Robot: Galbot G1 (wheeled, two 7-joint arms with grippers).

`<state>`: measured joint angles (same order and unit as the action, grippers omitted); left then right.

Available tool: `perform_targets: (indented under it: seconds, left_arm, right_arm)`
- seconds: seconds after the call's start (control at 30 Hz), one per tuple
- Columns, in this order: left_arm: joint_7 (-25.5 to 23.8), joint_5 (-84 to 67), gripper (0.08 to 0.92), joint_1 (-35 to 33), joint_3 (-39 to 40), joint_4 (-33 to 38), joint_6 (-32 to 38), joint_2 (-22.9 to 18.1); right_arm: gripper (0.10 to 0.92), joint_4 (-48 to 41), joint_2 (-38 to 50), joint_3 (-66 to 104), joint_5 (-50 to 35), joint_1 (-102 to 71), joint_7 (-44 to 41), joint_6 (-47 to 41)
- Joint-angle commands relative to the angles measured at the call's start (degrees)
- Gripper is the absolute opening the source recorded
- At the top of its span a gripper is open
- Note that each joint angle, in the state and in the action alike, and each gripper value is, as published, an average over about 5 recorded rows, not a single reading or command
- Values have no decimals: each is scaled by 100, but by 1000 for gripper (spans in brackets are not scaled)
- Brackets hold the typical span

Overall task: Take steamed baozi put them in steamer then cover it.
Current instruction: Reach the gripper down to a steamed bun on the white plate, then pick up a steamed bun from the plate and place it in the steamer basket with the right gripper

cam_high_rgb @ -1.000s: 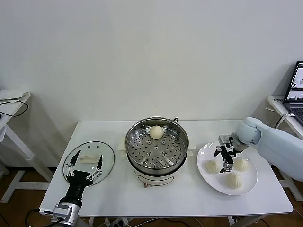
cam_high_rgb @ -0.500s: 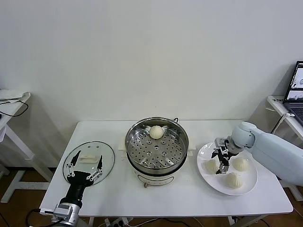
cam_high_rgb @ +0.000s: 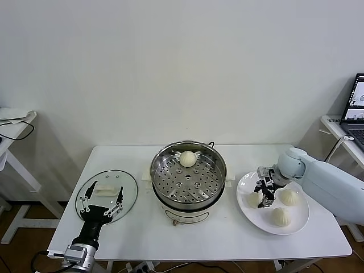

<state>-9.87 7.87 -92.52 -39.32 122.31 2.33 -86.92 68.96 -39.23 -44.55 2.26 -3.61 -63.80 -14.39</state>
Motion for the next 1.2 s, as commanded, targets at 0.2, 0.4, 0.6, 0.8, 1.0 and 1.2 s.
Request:
perform_targets:
  seconds: [0.2, 0.4, 0.6, 0.8, 1.0, 1.2]
  left_arm:
    - [23, 2, 823, -44, -2, 108, -8, 5]
    - [37, 19, 823, -59, 23, 164, -17, 13]
    - [45, 20, 823, -75, 12, 216, -20, 27]
    - [54, 14, 823, -104, -4, 296, -26, 48]
    - [51, -8, 823, -115, -40, 358, -31, 72]
    - [54, -28, 823, -106, -64, 382, -43, 73]
  right_arm:
    - [636, 617, 601, -505, -741, 750, -119, -140]
    - [636, 1513, 1290, -1369, -1670, 2098, -274, -413]
    - [636, 2231, 1531, -2844, -2528, 4029, -352, -815]
    - [636, 2693, 1142, -3861, -3292, 5511, -308, -1380]
    - [636, 2983, 421, -4059, -4052, 6041, -24, -2041]
    - [636, 2805, -596, -3949, -4427, 6013, 258, -2602]
